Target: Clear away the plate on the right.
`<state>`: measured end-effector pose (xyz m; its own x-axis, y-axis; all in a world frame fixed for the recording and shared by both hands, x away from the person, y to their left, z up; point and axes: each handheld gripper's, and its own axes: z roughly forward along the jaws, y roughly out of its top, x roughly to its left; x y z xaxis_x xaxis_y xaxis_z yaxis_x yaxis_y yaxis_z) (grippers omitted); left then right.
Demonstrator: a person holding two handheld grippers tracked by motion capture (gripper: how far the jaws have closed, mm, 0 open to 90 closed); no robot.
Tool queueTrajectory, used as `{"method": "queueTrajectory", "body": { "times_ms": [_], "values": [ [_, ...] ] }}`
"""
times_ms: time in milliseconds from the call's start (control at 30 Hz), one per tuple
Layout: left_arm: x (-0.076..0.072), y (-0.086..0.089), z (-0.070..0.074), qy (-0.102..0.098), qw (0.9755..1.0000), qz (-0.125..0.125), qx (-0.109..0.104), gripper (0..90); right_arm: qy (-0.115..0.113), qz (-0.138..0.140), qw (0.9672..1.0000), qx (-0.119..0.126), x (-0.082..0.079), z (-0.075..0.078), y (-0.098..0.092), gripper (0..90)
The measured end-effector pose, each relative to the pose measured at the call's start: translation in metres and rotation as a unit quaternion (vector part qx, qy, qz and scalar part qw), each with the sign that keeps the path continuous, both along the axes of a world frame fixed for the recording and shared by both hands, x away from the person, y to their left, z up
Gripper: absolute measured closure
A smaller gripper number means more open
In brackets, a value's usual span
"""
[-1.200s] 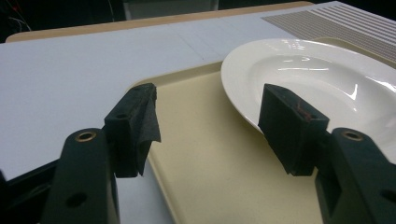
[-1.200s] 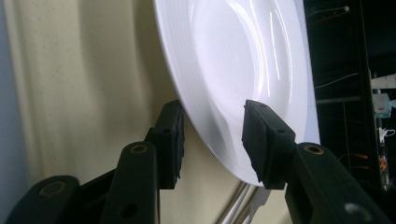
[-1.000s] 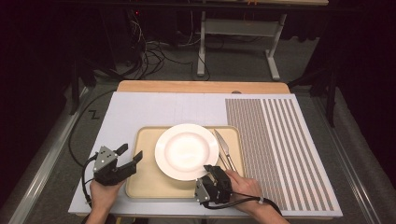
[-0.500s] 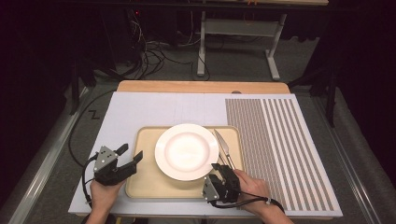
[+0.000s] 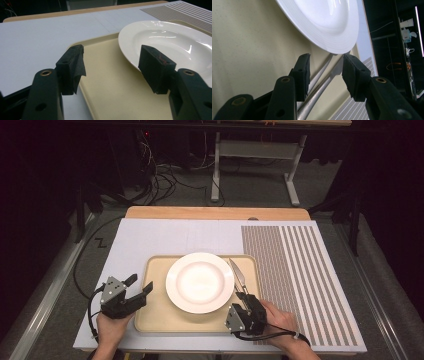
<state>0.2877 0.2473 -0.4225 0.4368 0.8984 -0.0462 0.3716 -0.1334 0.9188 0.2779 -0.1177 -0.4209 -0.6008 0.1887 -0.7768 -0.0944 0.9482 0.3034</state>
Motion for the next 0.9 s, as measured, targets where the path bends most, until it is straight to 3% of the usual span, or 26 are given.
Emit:
{"method": "queueTrajectory", "body": {
  "times_ms": [900],
  "values": [
    [0.000,0.001,0.000,0.000,1.0000,0.001,0.000,37.5,-0.013,-0.026,0.9996,0.007,0.004,0.003,-0.021,57.0]
  ]
}}
